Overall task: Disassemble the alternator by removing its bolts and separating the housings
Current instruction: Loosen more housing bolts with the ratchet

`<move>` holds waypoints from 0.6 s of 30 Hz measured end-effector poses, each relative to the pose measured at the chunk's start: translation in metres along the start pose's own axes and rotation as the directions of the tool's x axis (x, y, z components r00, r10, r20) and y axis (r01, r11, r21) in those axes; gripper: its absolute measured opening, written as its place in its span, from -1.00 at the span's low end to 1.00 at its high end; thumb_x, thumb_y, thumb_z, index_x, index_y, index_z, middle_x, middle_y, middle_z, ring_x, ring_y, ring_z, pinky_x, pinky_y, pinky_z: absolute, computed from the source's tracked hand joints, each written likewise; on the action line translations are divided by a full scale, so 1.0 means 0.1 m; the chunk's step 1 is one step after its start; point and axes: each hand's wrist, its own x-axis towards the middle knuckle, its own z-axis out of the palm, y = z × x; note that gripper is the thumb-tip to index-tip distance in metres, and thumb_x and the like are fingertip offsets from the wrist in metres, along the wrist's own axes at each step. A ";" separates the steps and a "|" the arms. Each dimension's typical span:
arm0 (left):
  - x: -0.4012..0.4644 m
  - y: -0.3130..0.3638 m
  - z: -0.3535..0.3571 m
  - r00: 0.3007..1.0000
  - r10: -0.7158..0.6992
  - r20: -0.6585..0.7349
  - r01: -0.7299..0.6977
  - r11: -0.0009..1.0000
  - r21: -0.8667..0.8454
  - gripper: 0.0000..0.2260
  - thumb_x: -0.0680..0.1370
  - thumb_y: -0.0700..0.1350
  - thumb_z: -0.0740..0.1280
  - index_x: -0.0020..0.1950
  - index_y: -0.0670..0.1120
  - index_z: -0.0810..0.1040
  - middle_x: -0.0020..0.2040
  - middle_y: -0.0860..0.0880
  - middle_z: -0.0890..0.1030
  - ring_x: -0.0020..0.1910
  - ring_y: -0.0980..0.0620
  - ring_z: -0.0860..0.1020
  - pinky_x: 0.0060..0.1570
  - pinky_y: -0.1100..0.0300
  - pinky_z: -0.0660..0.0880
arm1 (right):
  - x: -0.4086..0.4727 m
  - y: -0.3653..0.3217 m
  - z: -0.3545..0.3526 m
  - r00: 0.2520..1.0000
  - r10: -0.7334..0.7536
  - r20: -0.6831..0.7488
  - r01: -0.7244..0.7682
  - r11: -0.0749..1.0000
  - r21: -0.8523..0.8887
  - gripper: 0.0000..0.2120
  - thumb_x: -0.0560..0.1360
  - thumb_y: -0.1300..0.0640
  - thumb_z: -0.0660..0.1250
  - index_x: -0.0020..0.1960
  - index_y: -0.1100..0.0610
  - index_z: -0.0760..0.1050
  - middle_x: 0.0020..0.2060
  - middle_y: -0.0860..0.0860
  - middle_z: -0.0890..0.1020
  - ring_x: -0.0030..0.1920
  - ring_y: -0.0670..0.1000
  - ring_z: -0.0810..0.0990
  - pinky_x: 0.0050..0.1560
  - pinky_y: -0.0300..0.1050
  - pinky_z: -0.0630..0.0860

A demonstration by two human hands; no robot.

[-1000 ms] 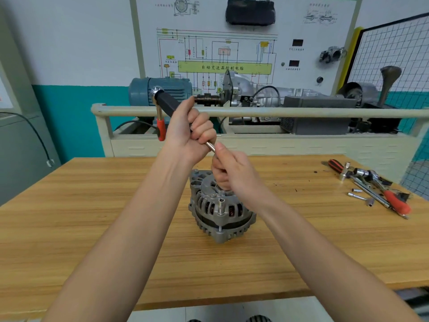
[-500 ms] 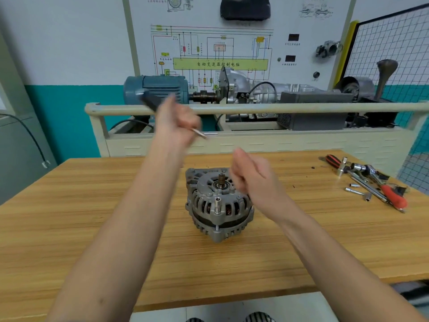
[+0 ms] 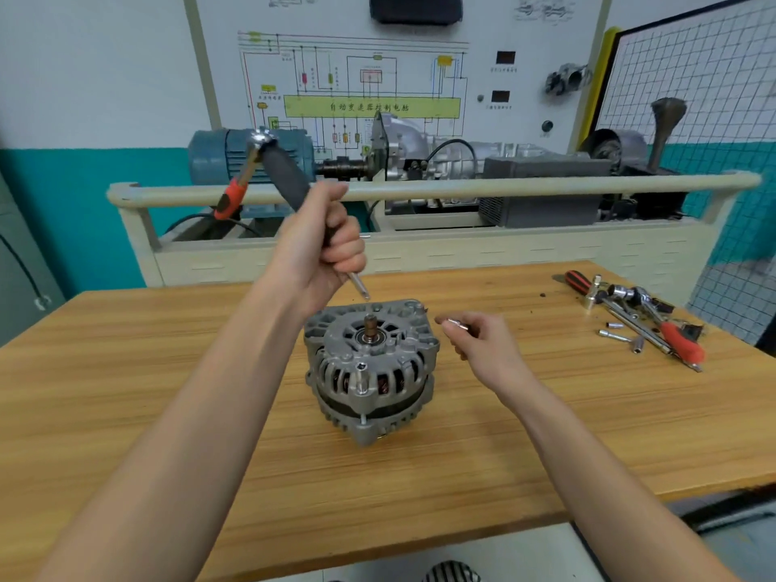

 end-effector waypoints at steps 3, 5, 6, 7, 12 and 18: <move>0.03 -0.19 0.23 0.993 -0.062 0.098 0.062 0.998 -0.001 -0.76 0.55 -0.11 0.12 -0.33 -0.05 0.25 -0.43 0.02 0.21 -0.52 0.12 0.17 -0.52 0.28 0.22 | 0.03 -0.01 -0.09 0.999 0.009 0.038 -0.010 0.999 0.040 -0.72 0.63 0.25 0.16 0.30 0.18 0.49 -0.26 -0.06 0.53 -0.24 -0.13 0.46 -0.23 -0.34 0.43; 0.08 -0.35 0.44 0.986 -0.093 0.140 0.090 0.996 0.031 -0.82 0.55 -0.15 0.08 -0.26 -0.06 0.26 -0.40 -0.01 0.28 -0.49 0.10 0.22 -0.45 0.26 0.28 | 0.06 0.02 -0.22 1.000 0.013 0.014 -0.014 0.997 0.078 -0.72 0.62 0.30 0.16 0.28 0.21 0.49 -0.25 -0.01 0.55 -0.25 -0.11 0.49 -0.25 -0.37 0.45; 0.11 -0.44 0.57 0.982 -0.108 0.155 0.100 0.993 0.054 -0.84 0.56 -0.17 0.08 -0.23 -0.06 0.26 -0.39 -0.01 0.31 -0.48 0.09 0.24 -0.44 0.25 0.31 | 0.07 0.06 -0.30 1.000 0.021 -0.010 -0.020 0.996 0.092 -0.74 0.61 0.32 0.18 0.26 0.23 0.50 -0.26 0.01 0.57 -0.27 -0.10 0.50 -0.27 -0.38 0.45; 0.15 -0.55 0.71 0.979 -0.118 0.166 0.106 0.991 0.081 -0.84 0.58 -0.19 0.08 -0.21 -0.07 0.25 -0.39 -0.02 0.33 -0.48 0.09 0.26 -0.42 0.23 0.33 | 0.08 0.12 -0.39 0.999 0.036 -0.040 -0.031 0.994 0.108 -0.75 0.59 0.34 0.21 0.24 0.25 0.52 -0.27 0.03 0.59 -0.29 -0.09 0.52 -0.30 -0.39 0.45; 0.44 -1.22 1.34 0.976 -0.110 0.189 0.038 0.936 0.350 -0.84 0.62 -0.24 0.15 -0.16 -0.09 0.33 -0.31 -0.05 0.39 -0.42 0.06 0.35 -0.33 0.14 0.36 | 0.15 0.70 -0.98 0.948 0.215 -0.235 -0.191 0.974 0.119 -0.88 0.54 0.35 0.31 0.07 0.26 0.50 -0.27 0.09 0.64 -0.34 -0.03 0.57 -0.32 -0.29 0.49; 0.93 -2.04 1.77 0.968 -0.139 0.211 -0.009 0.814 0.581 -0.94 0.64 -0.15 0.20 -0.01 -0.11 0.40 -0.25 -0.01 0.39 -0.30 0.05 0.34 -0.20 0.11 0.32 | 0.51 1.62 -1.79 0.796 0.325 -0.510 -0.462 0.872 -0.165 -0.82 0.51 0.18 0.40 0.05 0.26 0.62 -0.10 0.10 0.68 -0.11 0.04 0.62 -0.02 -0.07 0.55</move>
